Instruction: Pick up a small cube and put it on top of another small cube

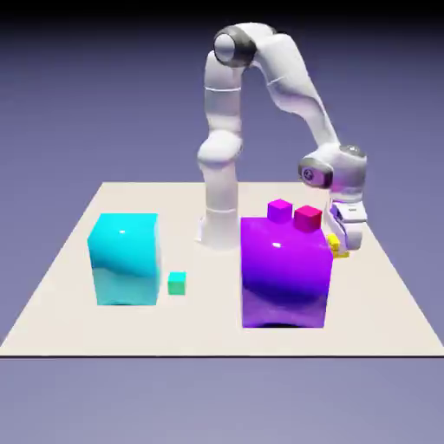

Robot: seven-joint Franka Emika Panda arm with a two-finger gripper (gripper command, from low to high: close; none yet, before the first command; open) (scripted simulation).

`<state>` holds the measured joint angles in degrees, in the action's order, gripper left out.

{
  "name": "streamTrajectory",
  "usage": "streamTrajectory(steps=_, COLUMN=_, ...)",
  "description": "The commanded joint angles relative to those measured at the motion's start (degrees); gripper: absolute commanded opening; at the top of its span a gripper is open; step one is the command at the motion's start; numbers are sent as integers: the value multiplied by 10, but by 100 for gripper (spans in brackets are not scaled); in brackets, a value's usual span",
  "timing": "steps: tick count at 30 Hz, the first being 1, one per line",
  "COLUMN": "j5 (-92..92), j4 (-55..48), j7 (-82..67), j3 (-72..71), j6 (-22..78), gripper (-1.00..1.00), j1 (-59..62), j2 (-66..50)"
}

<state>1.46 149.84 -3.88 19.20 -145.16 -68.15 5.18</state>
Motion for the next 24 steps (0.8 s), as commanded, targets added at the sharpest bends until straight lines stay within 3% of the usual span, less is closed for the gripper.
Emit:
streamTrajectory(steps=1, j5=-2, j4=-7, j7=-10, j3=-10, j6=23, gripper=-100, j1=19, j2=20)
streamTrajectory(steps=14, j5=-56, j4=-88, j7=-159, j3=-137, j6=337, gripper=-100, j1=258, j2=252)
streamTrajectory(steps=16, j5=-78, j4=-84, j7=-168, j3=-142, j6=347, gripper=-100, j1=246, j2=243)
streamTrajectory(steps=21, j5=-86, j4=-7, j7=-165, j3=-134, j6=234, gripper=-100, j1=250, j2=208)
streamTrajectory(steps=22, j5=-86, j4=-7, j7=-165, j3=-134, j6=234, gripper=100, j1=250, j2=208)
streamTrajectory(steps=24, j5=-84, j4=-24, j7=-166, j3=-136, j6=259, gripper=100, j1=249, j2=216)
